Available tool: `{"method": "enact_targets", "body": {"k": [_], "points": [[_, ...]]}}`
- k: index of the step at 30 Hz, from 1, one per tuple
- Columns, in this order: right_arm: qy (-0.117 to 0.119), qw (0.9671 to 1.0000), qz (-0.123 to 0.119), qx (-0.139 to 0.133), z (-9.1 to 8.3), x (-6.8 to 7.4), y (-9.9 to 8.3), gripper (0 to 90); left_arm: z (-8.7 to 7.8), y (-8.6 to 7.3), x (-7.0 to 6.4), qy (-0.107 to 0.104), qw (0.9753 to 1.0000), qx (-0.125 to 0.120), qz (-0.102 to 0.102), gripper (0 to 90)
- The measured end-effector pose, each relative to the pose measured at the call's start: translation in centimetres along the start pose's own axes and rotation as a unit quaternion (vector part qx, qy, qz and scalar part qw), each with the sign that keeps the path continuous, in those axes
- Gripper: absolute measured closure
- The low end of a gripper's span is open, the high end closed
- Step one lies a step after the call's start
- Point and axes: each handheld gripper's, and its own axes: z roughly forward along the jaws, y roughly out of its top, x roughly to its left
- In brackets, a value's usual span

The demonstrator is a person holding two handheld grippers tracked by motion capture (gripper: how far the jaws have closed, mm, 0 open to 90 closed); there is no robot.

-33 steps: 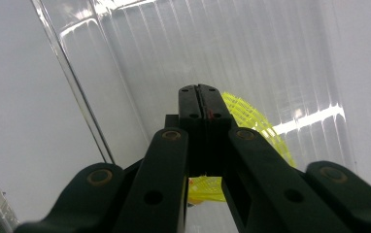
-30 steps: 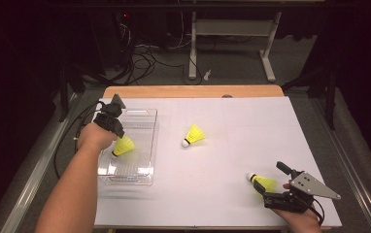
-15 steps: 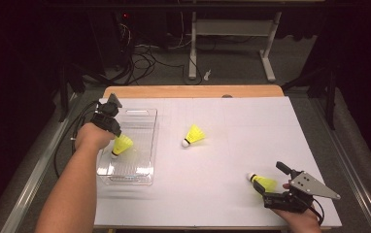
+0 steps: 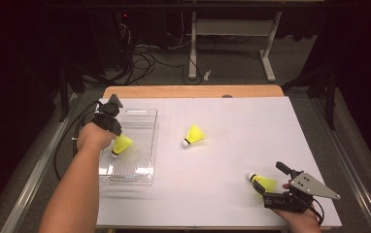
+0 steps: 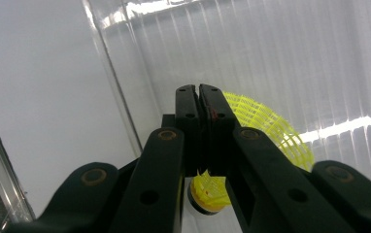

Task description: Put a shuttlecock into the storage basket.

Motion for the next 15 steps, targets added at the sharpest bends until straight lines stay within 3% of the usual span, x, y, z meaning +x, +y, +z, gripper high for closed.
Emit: {"method": "enact_targets", "body": {"k": [8, 15], "points": [[0.001, 1.0, -0.002, 0.003, 0.07, 0.11, -0.03, 1.6, 0.11, 0.03, 0.05, -0.003, 1.0, -0.002, 0.001, 84.6], [0.002, 1.0, -0.002, 0.004, 0.16, 0.11, -0.07, 1.6, -0.2, 0.11, 0.01, -0.009, 0.9999, -0.008, -0.001, 77.4]]}}
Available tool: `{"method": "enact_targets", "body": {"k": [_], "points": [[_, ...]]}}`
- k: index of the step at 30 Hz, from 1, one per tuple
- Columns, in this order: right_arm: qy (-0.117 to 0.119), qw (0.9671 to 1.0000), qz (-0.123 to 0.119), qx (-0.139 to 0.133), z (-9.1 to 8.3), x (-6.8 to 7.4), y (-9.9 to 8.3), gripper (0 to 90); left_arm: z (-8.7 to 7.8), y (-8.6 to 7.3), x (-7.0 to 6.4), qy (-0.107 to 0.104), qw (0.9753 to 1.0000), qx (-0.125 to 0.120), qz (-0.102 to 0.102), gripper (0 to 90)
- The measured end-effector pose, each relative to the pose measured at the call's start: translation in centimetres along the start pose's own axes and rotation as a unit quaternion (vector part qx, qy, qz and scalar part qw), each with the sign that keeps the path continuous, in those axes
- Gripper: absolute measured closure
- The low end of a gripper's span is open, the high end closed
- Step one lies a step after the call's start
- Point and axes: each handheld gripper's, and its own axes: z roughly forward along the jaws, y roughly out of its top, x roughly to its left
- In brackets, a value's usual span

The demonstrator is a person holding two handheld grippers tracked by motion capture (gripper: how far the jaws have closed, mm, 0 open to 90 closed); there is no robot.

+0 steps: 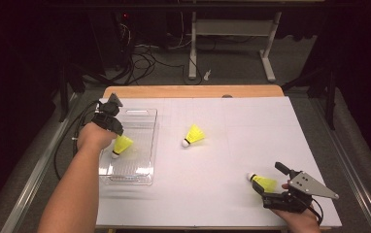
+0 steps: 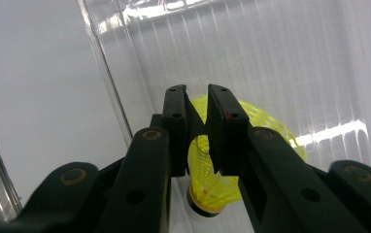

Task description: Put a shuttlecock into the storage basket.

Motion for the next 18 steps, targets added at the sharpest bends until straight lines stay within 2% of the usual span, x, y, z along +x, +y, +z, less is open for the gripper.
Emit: {"method": "enact_targets", "body": {"k": [7, 11, 18], "points": [[0.001, 1.0, 0.001, 0.0, -0.1, 0.0, 0.0, 1.6, -0.4, 0.0, -0.2, -0.006, 1.0, -0.001, 0.0, 69.8], [0.002, 1.0, 0.0, -0.001, 0.0, 0.1, 0.1, 1.6, -0.7, -0.1, -0.6, -0.007, 1.0, -0.003, 0.001, 62.3], [0.002, 1.0, -0.001, -0.004, -0.1, 0.1, 0.2, 1.7, -1.3, 0.0, -1.3, -0.023, 0.9997, -0.004, 0.007, 50.7]]}}
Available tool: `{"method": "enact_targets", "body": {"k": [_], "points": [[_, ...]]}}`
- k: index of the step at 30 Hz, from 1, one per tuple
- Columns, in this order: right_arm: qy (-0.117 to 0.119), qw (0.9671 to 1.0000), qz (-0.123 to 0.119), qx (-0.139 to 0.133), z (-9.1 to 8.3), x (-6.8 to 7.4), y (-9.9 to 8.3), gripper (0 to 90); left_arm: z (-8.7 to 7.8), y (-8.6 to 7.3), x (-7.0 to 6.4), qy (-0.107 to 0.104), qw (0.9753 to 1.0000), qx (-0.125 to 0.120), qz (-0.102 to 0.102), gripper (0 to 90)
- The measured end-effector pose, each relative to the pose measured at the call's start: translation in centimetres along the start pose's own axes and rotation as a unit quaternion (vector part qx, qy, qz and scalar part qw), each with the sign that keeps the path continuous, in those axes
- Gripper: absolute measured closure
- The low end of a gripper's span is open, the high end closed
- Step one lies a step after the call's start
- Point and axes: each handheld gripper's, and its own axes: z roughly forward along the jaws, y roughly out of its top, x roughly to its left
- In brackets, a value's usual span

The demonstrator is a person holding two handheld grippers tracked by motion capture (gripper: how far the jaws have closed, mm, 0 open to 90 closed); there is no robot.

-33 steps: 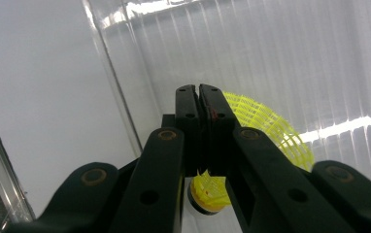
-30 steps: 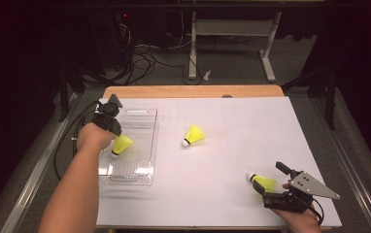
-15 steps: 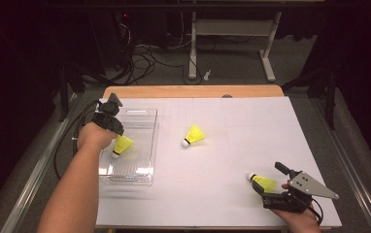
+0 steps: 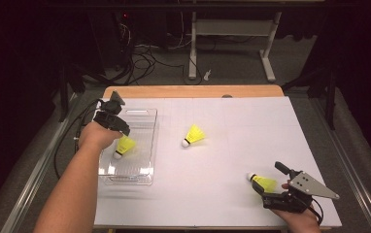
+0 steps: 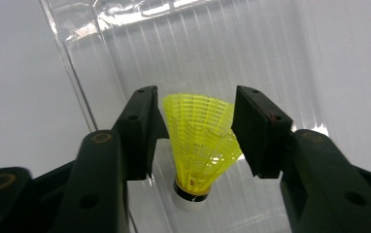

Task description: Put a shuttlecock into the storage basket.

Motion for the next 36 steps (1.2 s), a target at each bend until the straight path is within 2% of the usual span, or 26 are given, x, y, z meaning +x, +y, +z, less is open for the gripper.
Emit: {"method": "enact_targets", "body": {"k": [4, 8, 10, 14, 15, 21, 23, 25, 31, 34, 36], "points": [[0.0, 1.0, 0.0, -0.001, 0.0, 0.0, 0.0, 1.9, -0.6, -0.2, -0.5, -0.007, 0.9999, 0.003, 0.007, 47.9], [0.002, 1.0, -0.001, -0.002, -0.1, 0.0, 0.1, 2.0, -1.3, -0.6, -0.9, -0.004, 0.9999, 0.009, 0.014, 44.6], [0.001, 1.0, -0.003, -0.005, -0.1, 0.0, 0.2, 2.0, -1.5, -0.8, -1.1, -0.004, 0.9997, 0.022, 0.013, 39.2], [0.002, 1.0, -0.002, -0.007, -0.2, 0.0, 0.2, 2.0, -2.1, -1.2, -1.5, -0.004, 0.9995, 0.026, 0.019, 33.8], [0.002, 1.0, -0.001, -0.007, -0.2, 0.0, 0.2, 2.0, -2.2, -1.3, -1.7, -0.003, 0.9992, 0.03, 0.026, 32.4], [0.002, 1.0, -0.001, -0.009, -0.2, 0.0, 0.3, 2.0, -2.9, -1.9, -2.2, -0.002, 0.999, 0.03, 0.032, 24.1], [0.003, 1.0, -0.002, -0.009, -0.3, 0.0, 0.3, 2.0, -3.1, -2.1, -2.5, -0.003, 0.9983, 0.037, 0.044, 21.2], [0.002, 1.0, -0.001, -0.009, -0.3, 0.0, 0.3, 2.0, -3.2, -2.3, -2.7, 0.0, 0.9981, 0.04, 0.047, 16.2], [0.001, 1.0, -0.004, -0.009, -0.3, 0.0, 0.3, 2.0, -3.4, -2.8, -3.6, -0.002, 0.9971, 0.046, 0.061, 10.4], [0.002, 1.0, -0.003, -0.009, -0.3, 0.0, 0.3, 2.0, -3.5, -3.0, -4.0, -0.004, 0.996, 0.06, 0.066, 4.2], [0.002, 0.9999, -0.004, -0.01, -0.3, 0.0, 0.3, 2.0, -3.7, -3.1, -4.4, -0.01, 0.9953, 0.062, 0.074, 3.7]]}}
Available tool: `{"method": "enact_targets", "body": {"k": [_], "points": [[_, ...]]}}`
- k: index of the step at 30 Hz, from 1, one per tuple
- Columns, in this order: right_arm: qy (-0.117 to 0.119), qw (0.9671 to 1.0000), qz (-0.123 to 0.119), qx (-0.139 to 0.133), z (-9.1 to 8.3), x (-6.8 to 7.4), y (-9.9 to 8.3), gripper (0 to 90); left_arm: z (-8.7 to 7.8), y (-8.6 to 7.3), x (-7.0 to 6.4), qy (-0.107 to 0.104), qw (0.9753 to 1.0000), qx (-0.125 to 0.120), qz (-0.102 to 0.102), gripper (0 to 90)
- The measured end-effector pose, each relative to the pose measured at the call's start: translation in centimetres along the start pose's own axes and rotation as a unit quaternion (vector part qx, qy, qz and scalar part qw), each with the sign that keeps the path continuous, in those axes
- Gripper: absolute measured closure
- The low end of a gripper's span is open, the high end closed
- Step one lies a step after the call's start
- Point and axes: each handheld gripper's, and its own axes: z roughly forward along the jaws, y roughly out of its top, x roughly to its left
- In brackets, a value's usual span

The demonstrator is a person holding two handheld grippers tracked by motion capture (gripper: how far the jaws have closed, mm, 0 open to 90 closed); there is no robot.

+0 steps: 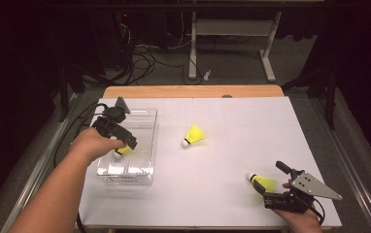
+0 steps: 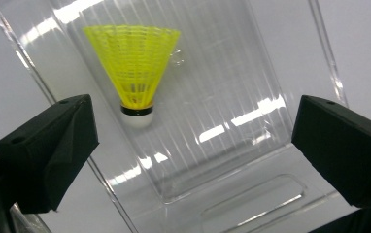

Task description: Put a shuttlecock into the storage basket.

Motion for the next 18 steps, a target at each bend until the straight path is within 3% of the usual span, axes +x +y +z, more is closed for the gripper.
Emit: {"method": "enact_targets", "body": {"k": [6, 18], "points": [[-0.001, 1.0, -0.001, -0.001, -0.1, 0.0, 0.0, 2.0, -0.3, -0.2, -1.1, -0.003, 0.9999, 0.006, 0.009, 0.5], [-0.006, 1.0, 0.003, 0.004, 0.1, -0.4, -0.2, 2.0, 0.0, -0.6, -3.1, -0.01, 0.9993, -0.004, 0.036, 0.5]]}}
